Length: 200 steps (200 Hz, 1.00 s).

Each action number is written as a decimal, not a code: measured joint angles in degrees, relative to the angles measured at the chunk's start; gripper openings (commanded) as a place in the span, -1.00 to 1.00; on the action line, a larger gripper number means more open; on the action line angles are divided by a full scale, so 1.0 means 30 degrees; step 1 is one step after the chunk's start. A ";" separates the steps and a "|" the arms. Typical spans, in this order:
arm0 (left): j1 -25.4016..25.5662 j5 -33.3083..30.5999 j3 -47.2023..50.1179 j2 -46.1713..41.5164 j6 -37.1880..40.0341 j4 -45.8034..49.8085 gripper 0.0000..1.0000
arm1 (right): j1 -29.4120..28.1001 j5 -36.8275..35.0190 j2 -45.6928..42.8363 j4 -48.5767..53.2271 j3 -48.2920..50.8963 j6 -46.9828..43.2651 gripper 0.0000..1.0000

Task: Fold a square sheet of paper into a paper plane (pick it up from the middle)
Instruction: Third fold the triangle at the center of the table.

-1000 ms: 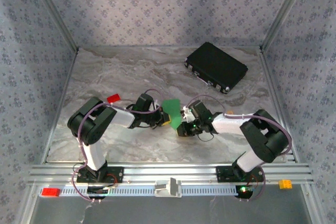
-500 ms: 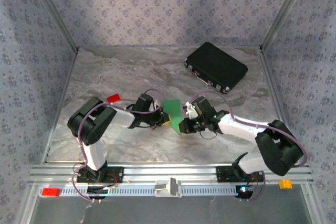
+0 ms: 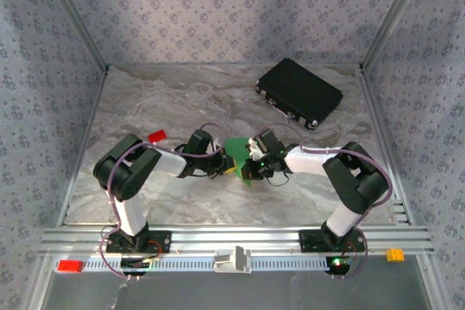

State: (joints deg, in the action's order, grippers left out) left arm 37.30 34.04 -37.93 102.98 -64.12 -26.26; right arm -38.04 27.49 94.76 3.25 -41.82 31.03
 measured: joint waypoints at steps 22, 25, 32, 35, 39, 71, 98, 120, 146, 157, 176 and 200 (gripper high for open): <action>0.0000 -0.0444 -0.0058 -0.0597 -0.0015 0.0874 -0.79 | 0.0102 0.0153 -0.0109 -0.0838 0.0466 0.0481 -0.92; 0.0000 -0.0525 -0.0102 -0.0714 0.0000 0.1005 -0.79 | 0.0102 0.0168 -0.0124 -0.0925 0.0517 0.0539 -0.92; 0.0036 -0.0678 -0.0219 -0.0903 0.0000 0.1268 -0.78 | 0.0102 0.0204 -0.0160 -0.1100 0.0612 0.0656 -0.92; 0.0044 -0.0758 -0.0284 -0.0991 0.0000 0.1392 -0.77 | 0.0102 0.0211 -0.0160 -0.1151 0.0641 0.0707 -0.92; 0.0073 -0.0831 -0.0386 -0.1107 0.0007 0.1552 -0.77 | 0.0102 0.0211 -0.0160 -0.1209 0.0670 0.0750 -0.92; 0.0503 -0.1435 -0.1341 -0.1472 0.0000 0.2382 -0.76 | 0.0102 0.0270 -0.0168 -0.1457 0.0750 0.1035 -0.93; 0.0627 -0.1668 -0.1501 -0.1355 -0.0095 0.2448 -0.79 | 0.0102 0.0270 -0.0168 -0.1464 0.0758 0.1100 -0.93; 0.0627 -0.1894 -0.1559 -0.0867 -0.0168 0.2783 -0.84 | 0.0102 0.0270 -0.0168 -0.1537 0.0794 0.1166 -0.94; 0.0525 -0.2280 -0.1537 -0.0240 -0.0160 0.3162 -0.88 | 0.0138 0.0277 -0.0168 -0.1661 0.0867 0.1239 -0.97; 0.0379 -0.2171 -0.1472 -0.0182 -0.0153 0.2994 -0.88 | 0.0138 0.0277 -0.0168 -0.1690 0.0896 0.1239 -0.99; 0.0015 -0.1792 -0.1151 -0.0182 -0.0146 0.2455 -0.88 | 0.0138 0.0262 -0.0168 -0.1814 0.0947 0.1239 -1.00; -0.0714 -0.1100 -0.0692 -0.0182 -0.0138 0.1698 -0.88 | 0.0138 0.0270 -0.0168 -0.2120 0.1107 0.1239 -1.00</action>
State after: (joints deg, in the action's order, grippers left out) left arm 35.16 30.74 -40.01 102.43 -64.53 -21.17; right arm -37.63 28.29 94.26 -3.11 -38.50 34.74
